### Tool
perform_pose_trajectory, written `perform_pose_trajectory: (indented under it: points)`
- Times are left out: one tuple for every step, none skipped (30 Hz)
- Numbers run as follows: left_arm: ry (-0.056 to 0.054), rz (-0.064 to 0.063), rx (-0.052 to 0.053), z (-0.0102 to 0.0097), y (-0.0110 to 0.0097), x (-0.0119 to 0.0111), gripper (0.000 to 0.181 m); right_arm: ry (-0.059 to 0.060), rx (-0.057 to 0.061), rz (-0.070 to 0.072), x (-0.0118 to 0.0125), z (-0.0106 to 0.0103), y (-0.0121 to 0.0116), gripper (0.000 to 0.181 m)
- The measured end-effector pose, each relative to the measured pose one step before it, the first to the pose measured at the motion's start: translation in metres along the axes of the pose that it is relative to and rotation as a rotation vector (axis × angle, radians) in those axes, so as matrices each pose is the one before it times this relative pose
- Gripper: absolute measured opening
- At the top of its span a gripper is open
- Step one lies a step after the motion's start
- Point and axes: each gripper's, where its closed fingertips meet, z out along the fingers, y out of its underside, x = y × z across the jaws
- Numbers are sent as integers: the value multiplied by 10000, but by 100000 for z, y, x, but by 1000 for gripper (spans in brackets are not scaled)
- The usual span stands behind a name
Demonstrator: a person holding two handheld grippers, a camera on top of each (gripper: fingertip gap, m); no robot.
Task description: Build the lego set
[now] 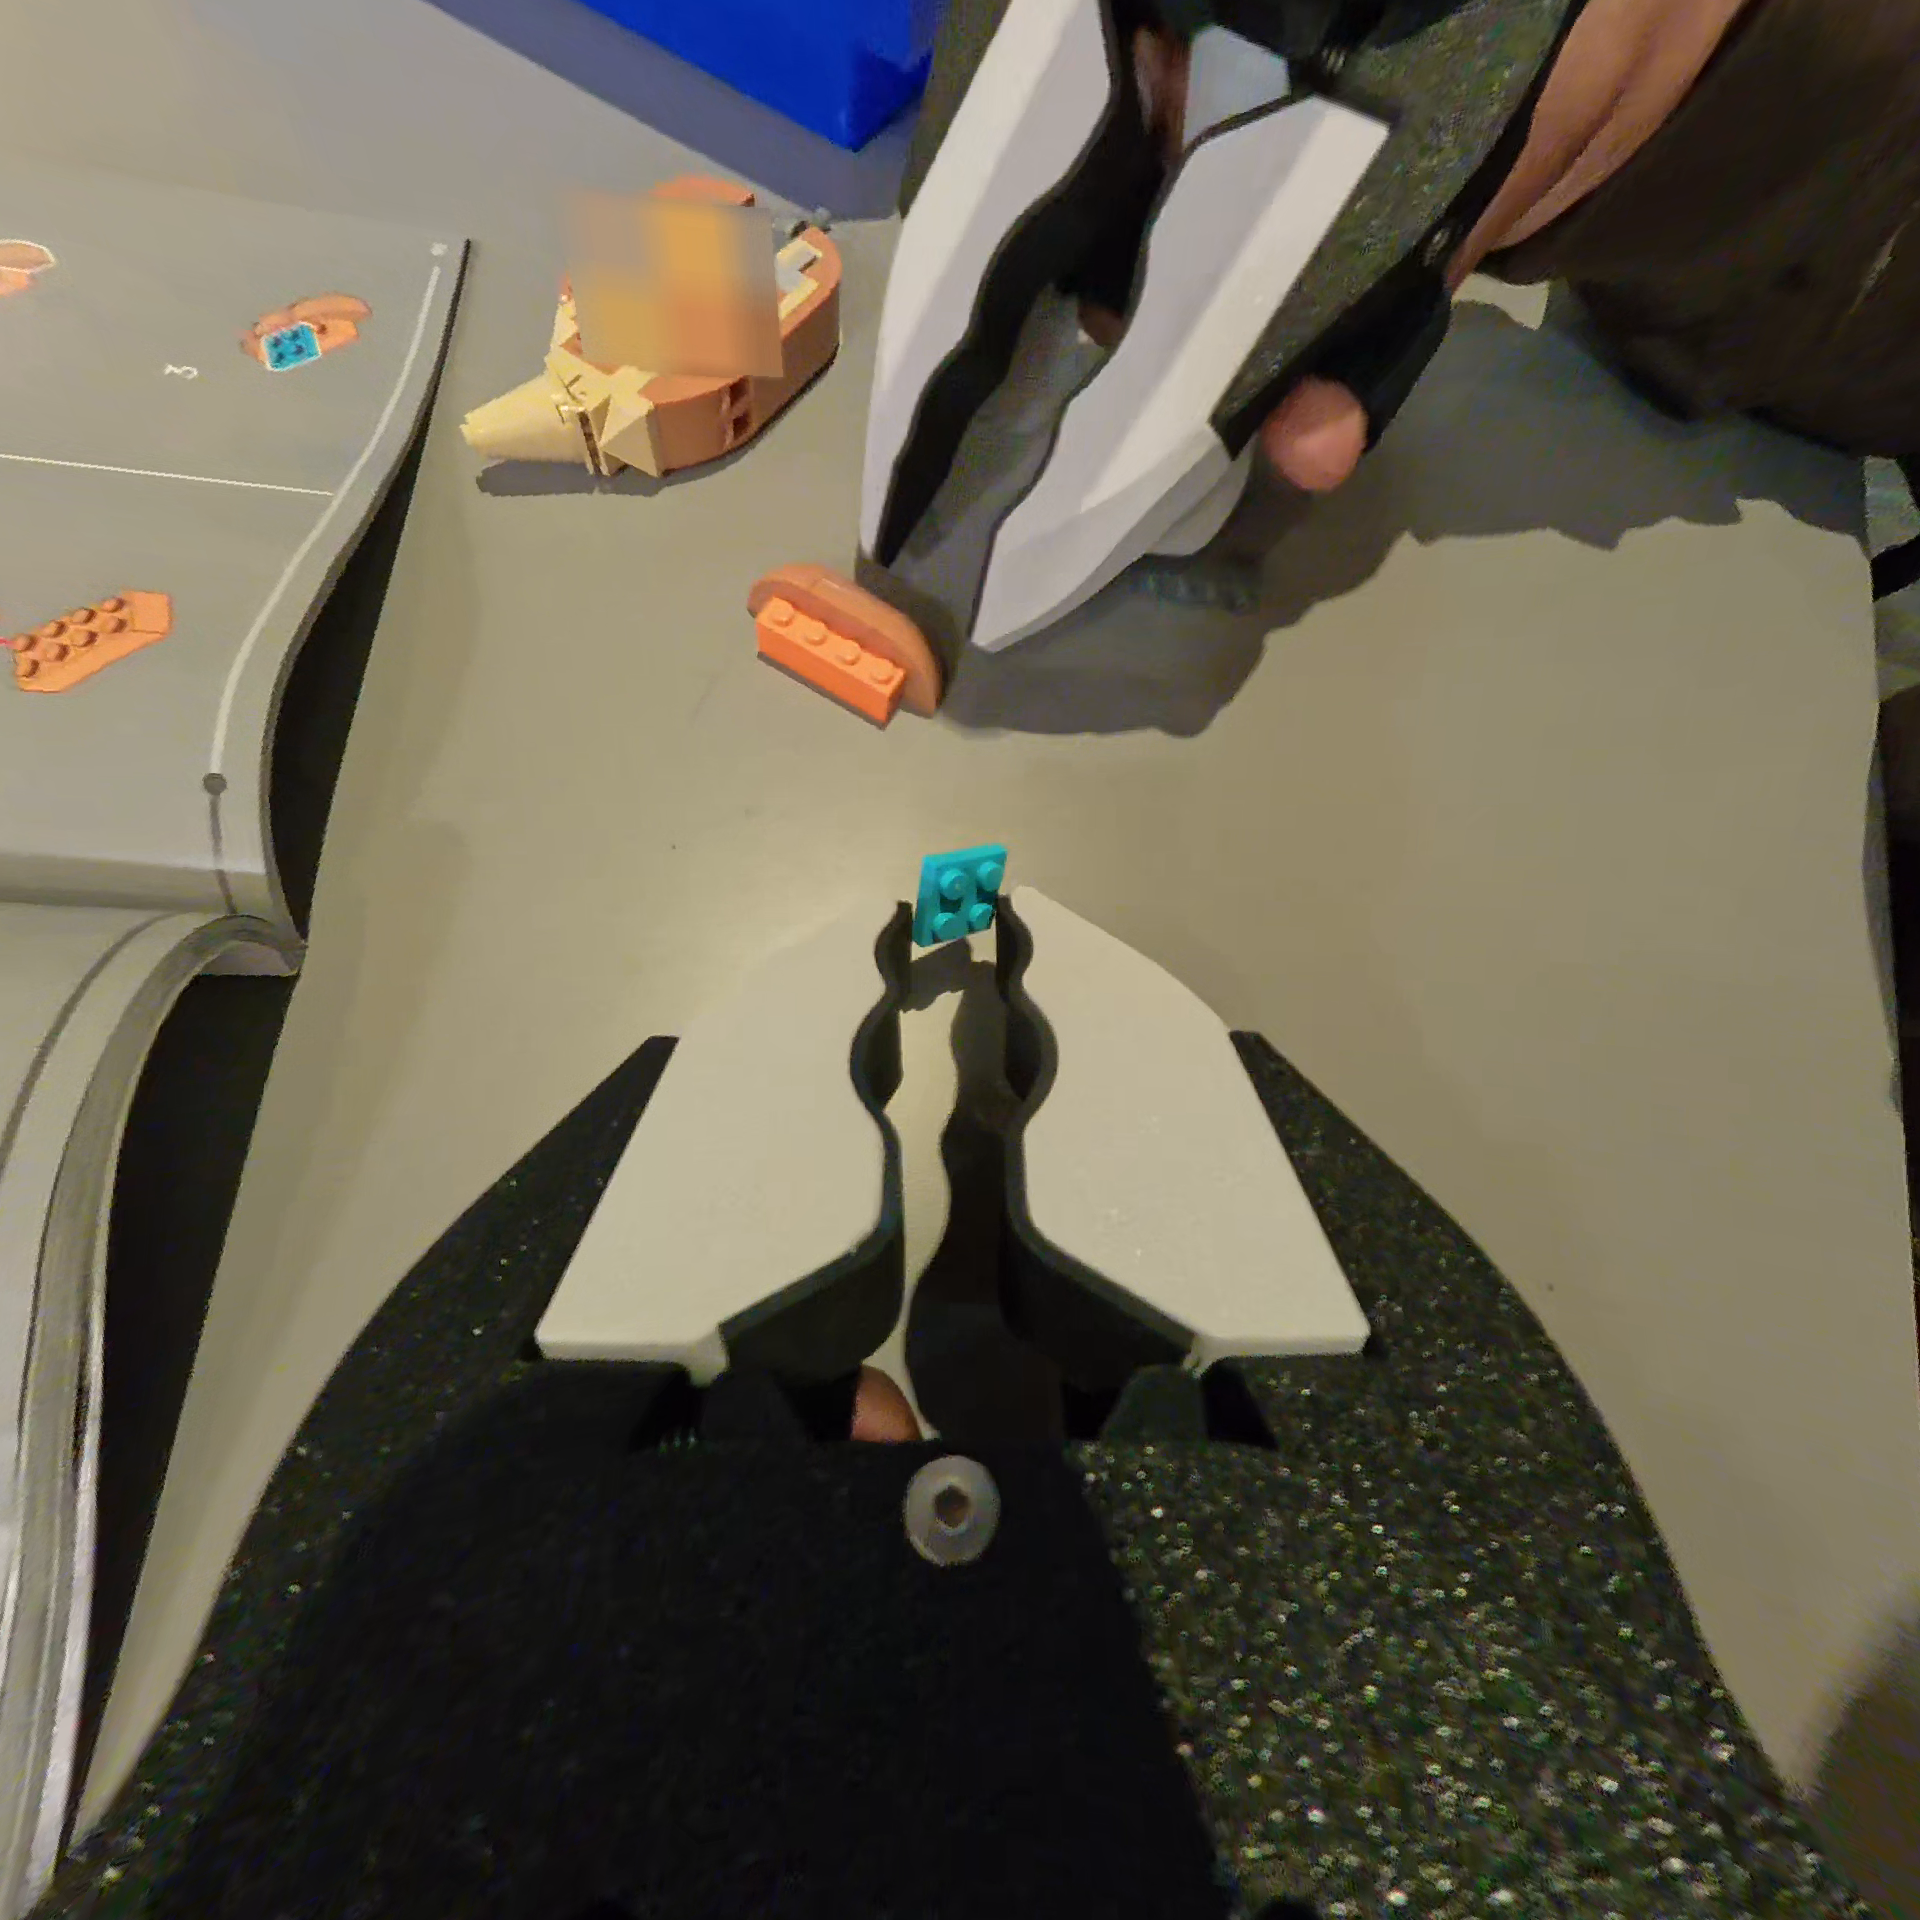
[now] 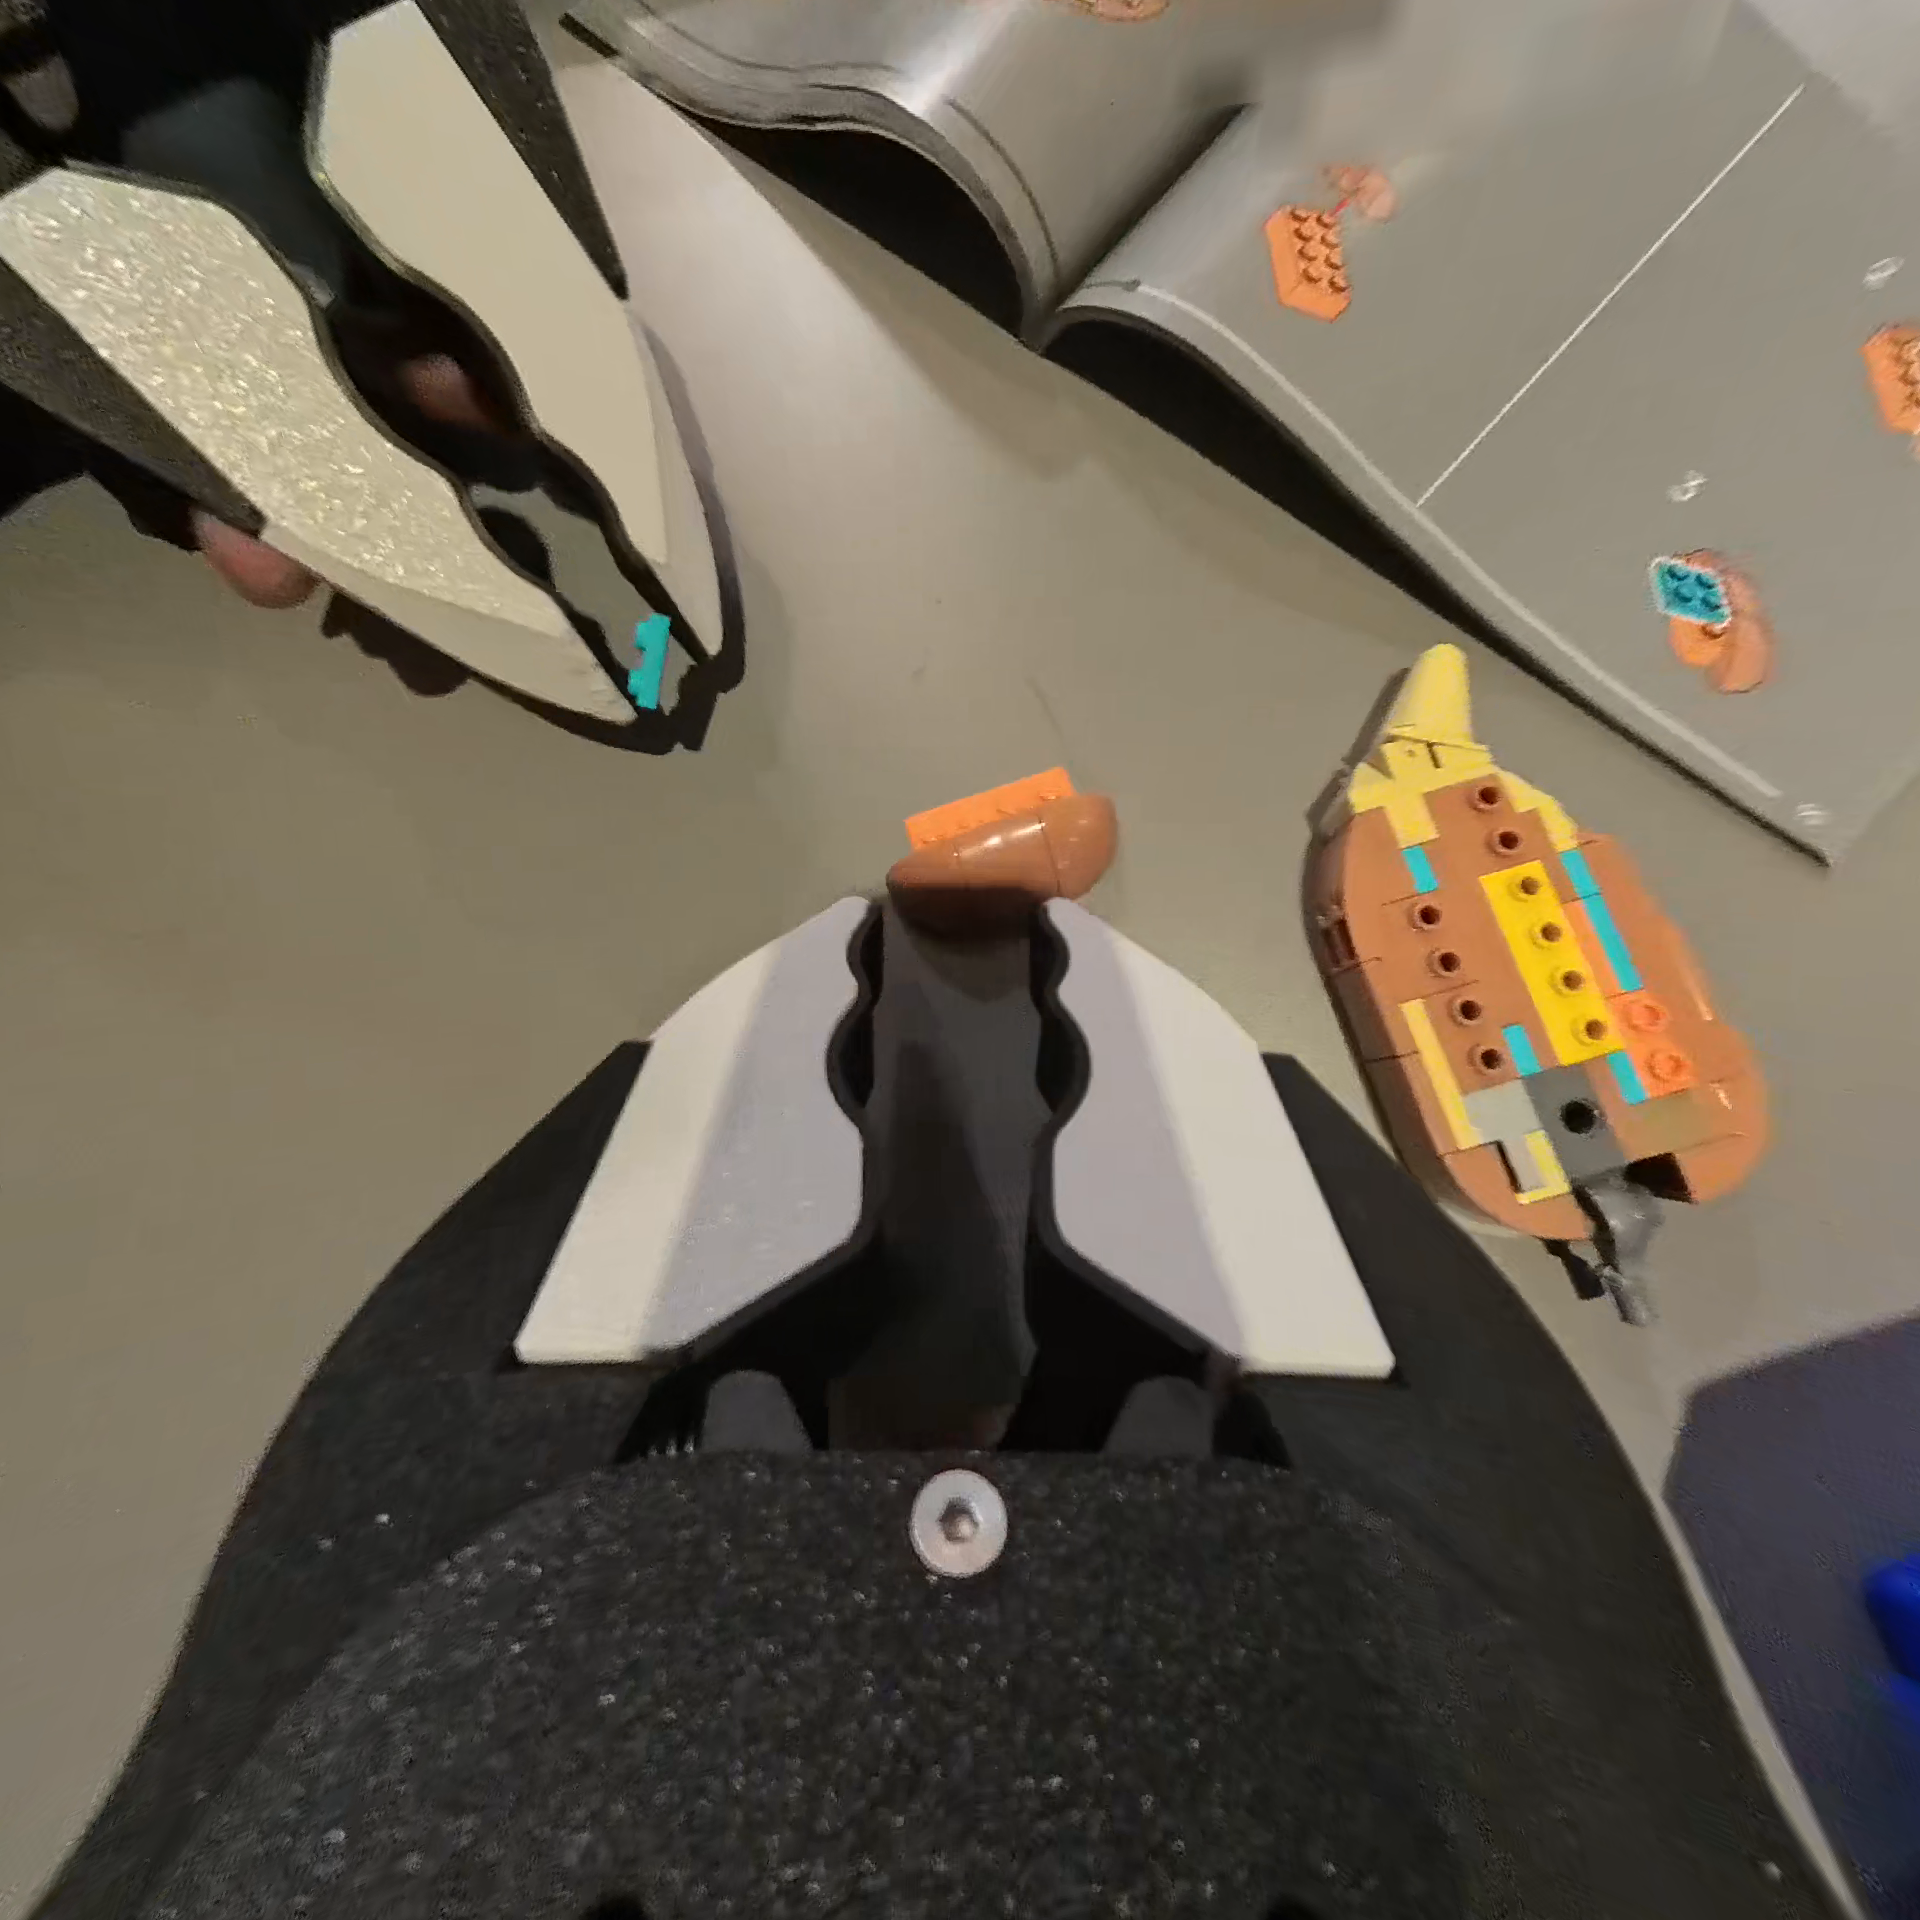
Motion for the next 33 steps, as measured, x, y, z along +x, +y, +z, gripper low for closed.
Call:
perform_pose_trajectory:
  points:
    - [1,-120,27,-13,-57,-117,15,-67,117,-158,100,-23,-72,29]
    - [12,-152,12,9,-42,-133,15,-37,90,-199,188,56,-27,31]
    - [21,-167,-8,22,-36,-143,15,-38,39,-208,178,120,14,31]
    - [28,-176,-28,38,-20,-147,15,-106,16,-226,56,143,0,32]
    - [62,-153,-39,53,-23,-96,15,-137,12,-248,-72,137,-34,33]
    - [92,-128,-100,75,49,-35,15,-79,-13,-250,-63,120,-37,34]
    - [118,-91,-180,115,156,38,15,-14,-41,-255,-26,122,-21,34]
    - [115,-28,-216,146,195,81,15,-9,-20,-261,-113,114,-53,34]
    - [32,82,-95,104,-12,56,15,-47,1,-234,-216,125,-96,34]
    - [-31,132,-127,117,35,6,15,-99,16,-195,-335,117,-116,33]
    - [-27,150,-173,124,68,45,15,-109,29,-185,-381,107,-158,32]
    - [-40,177,-221,134,122,50,16,-52,-22,-187,-316,99,-94,31]
    - [-118,215,-249,142,137,-52,16,-2,-67,-179,-247,87,-35,31]
    - [-179,241,-251,139,113,-109,19,25,-69,-192,-206,56,2,31]
    - [-114,270,-122,66,-60,15,20,4,-38,-174,-242,20,-3,31]
    - [-66,255,-163,85,-6,66,21,-57,-12,-114,-298,14,1,31]
    - [-70,226,-148,70,-7,37,23,-71,35,-79,-297,-28,-40,31]
    - [-126,212,-131,51,-20,-82,24,-4,68,-77,-169,-33,-38,31]
    - [-206,221,-102,37,9,-221,26,72,53,-66,0,-53,22,31]
    - [-170,212,-74,11,46,-201,27,82,22,-49,76,-56,90,31]
    - [-34,166,-22,-14,35,-10,28,41,51,-39,69,-97,60,32]
    - [5,75,71,-49,-62,34,31,13,121,-17,56,-113,-48,33]
    - [1,62,152,-72,-152,45,33,25,197,26,91,-134,-186,33]
    - [-61,89,175,-98,-182,2,34,-18,233,57,52,-134,-255,33]
    - [-114,94,151,-112,-131,-33,34,-44,216,55,45,-104,-235,33]
    - [-143,72,109,-77,-82,-23,34,-51,179,10,25,-51,-171,33]
    - [-153,53,82,-79,-28,-1,34,-95,133,-46,-48,-11,-100,34]
    - [-131,44,50,-52,27,45,33,-113,71,-61,-83,0,-53,34]
    - [-74,15,19,-41,74,133,32,-69,72,-76,-19,-12,-108,36]
    - [-12,-6,-10,16,90,191,32,-36,104,-92,28,-13,-145,37]
    - [-13,-11,-31,46,101,167,31,-56,41,-65,44,13,-47,38]
    - [-31,-23,-41,74,94,116,30,-66,-1,-59,75,35,23,39]
    - [-31,-71,-65,110,104,66,29,-43,29,-70,113,4,-15,41]
